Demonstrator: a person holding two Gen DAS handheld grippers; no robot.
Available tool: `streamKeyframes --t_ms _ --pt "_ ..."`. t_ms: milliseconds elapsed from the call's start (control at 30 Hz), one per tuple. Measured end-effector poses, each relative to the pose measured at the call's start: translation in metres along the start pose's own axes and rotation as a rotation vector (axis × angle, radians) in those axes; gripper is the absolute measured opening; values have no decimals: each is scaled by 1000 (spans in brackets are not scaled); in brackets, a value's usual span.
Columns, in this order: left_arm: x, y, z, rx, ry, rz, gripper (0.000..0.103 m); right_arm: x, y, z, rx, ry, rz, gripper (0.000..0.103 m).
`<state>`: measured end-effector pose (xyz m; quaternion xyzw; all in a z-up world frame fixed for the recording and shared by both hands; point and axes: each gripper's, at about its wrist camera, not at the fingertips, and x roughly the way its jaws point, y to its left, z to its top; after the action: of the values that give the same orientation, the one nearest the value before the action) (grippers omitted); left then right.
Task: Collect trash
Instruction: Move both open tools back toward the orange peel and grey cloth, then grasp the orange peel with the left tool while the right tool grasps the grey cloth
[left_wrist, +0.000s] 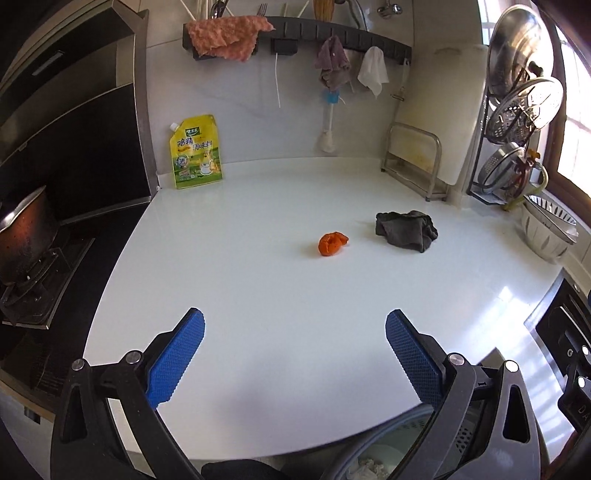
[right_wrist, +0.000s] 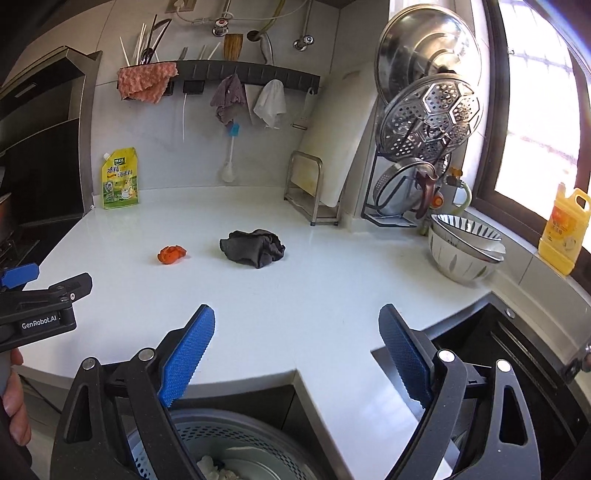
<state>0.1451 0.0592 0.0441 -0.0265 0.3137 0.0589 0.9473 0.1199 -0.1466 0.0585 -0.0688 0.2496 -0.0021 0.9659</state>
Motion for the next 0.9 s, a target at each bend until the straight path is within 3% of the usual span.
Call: streamKeyframes --t_ms 367,700,900 --pt "77 -7 36 1 50 41 97 99 -5 39 67 92 180 86" --pt "146 -14 62 -19 116 22 97 185 1 65 73 175 229 86" --pt "176 -10 71 -85 165 0 97 228 11 74 82 242 281 86"
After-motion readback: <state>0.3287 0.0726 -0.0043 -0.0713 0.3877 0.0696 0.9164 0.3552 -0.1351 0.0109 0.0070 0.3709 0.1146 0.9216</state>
